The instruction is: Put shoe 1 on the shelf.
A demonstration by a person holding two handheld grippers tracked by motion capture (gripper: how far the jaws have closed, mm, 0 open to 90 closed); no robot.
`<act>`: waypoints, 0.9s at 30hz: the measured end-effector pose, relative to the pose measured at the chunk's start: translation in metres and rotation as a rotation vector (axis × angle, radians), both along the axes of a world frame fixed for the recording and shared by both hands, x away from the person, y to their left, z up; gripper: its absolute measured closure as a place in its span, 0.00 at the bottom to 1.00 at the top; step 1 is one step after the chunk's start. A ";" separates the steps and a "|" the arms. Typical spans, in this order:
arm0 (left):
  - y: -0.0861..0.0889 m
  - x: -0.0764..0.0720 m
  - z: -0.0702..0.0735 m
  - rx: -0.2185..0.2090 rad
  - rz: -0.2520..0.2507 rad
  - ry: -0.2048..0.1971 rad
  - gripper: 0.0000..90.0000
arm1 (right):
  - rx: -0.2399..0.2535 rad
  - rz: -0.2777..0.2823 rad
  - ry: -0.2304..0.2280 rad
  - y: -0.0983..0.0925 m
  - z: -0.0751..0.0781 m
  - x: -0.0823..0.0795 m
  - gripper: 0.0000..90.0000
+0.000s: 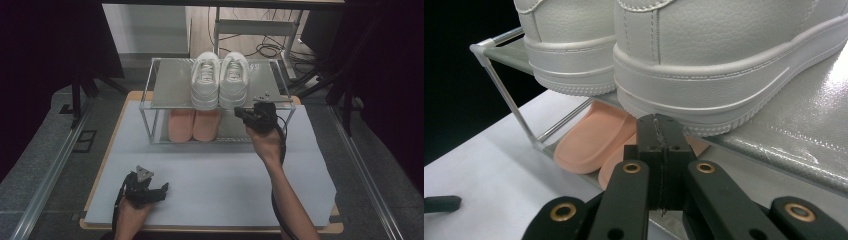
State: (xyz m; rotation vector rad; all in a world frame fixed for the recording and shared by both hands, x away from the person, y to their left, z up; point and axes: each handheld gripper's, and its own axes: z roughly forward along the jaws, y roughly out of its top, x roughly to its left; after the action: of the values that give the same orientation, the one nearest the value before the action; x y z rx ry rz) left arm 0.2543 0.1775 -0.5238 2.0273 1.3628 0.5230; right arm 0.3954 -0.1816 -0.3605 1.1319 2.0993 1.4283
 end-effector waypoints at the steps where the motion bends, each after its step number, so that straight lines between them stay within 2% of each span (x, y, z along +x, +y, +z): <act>1: 0.000 0.000 0.000 0.000 0.000 0.000 0.15 | -0.002 0.004 0.000 0.000 0.000 0.000 0.99; 11: 0.000 0.000 0.000 0.000 0.001 -0.001 0.15 | -0.034 0.027 0.000 0.000 -0.005 -0.008 0.88; 21: 0.000 0.000 0.000 0.002 -0.001 -0.002 0.15 | -0.063 0.057 -0.004 -0.005 -0.004 -0.016 0.67; 27: 0.000 0.000 0.000 0.002 -0.001 -0.002 0.15 | -0.090 0.056 -0.019 -0.005 -0.004 -0.022 0.59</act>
State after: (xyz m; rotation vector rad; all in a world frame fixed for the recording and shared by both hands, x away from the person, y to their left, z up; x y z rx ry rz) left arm 0.2544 0.1775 -0.5239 2.0282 1.3602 0.5262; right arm 0.3737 -0.1866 -0.3643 1.0289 2.1749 1.3490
